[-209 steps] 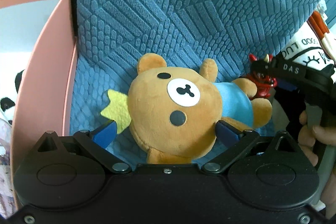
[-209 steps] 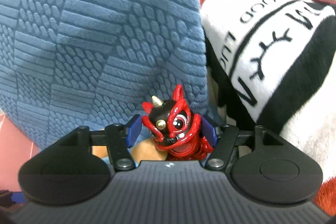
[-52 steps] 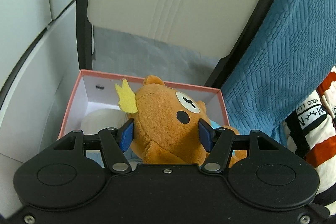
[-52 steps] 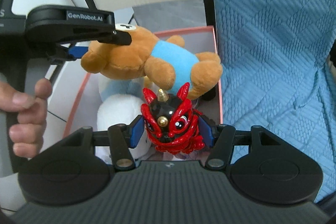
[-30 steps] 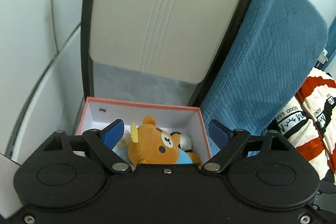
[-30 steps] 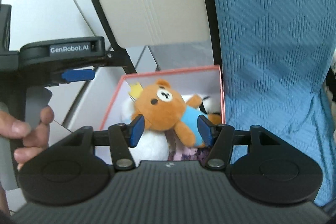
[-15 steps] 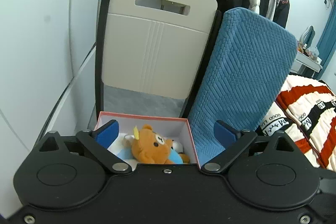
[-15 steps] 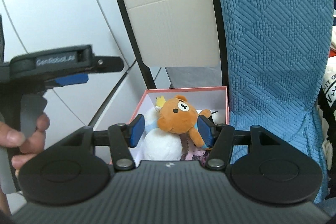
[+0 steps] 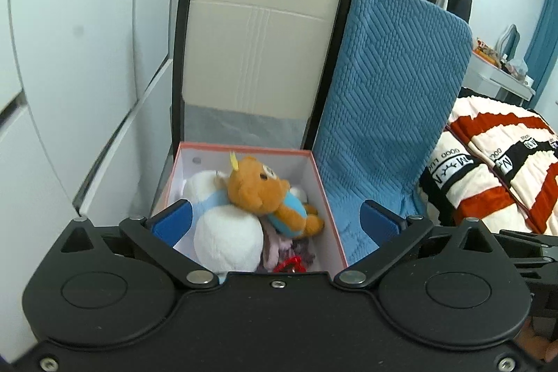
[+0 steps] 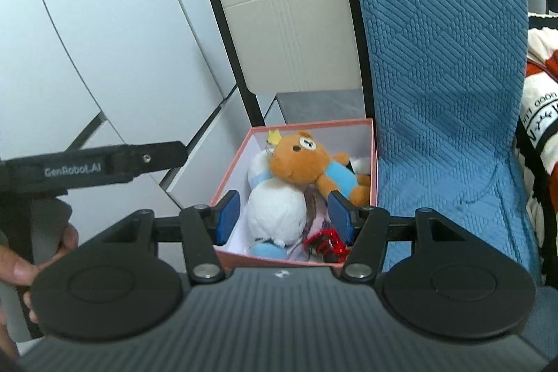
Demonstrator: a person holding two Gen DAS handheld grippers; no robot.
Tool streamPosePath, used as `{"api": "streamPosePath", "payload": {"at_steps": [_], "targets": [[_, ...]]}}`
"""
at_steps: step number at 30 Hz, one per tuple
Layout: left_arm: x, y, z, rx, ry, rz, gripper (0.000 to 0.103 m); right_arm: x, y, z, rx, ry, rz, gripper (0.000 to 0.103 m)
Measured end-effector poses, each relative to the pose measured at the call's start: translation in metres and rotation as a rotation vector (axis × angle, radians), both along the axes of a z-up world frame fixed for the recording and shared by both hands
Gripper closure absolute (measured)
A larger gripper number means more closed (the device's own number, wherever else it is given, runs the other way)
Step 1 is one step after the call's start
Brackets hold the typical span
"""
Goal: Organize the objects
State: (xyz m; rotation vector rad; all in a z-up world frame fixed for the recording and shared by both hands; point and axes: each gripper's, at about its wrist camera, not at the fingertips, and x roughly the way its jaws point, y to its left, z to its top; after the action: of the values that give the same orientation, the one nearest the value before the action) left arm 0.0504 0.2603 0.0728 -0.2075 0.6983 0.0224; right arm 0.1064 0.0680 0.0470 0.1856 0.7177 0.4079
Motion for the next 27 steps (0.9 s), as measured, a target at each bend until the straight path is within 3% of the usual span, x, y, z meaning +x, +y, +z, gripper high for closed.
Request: {"api": "streamPosePath", "payload": {"at_steps": [13,14,16,19,27], "targets": [[-0.046,-0.011,-0.034,-0.091,0.000,0.028,0.001,-0.040,-0.010,-0.023,0.001,-0.020,-0.020,0.040],[-0.049,-0.012,-0.036,-0.090,-0.001,0.028,0.001,-0.040,-0.011,-0.025,-0.002,-0.023,-0.021,0.038],[-0.053,-0.016,-0.039,-0.091,-0.007,0.020,0.001,-0.041,-0.013,-0.027,-0.007,-0.034,-0.028,0.019],[-0.060,-0.020,-0.046,-0.097,-0.025,0.019,0.001,-0.041,-0.017,-0.032,-0.028,-0.060,-0.032,0.008],[-0.067,-0.020,-0.055,-0.089,-0.006,0.032,0.001,-0.043,-0.023,-0.038,-0.060,-0.038,-0.042,0.008]]}}
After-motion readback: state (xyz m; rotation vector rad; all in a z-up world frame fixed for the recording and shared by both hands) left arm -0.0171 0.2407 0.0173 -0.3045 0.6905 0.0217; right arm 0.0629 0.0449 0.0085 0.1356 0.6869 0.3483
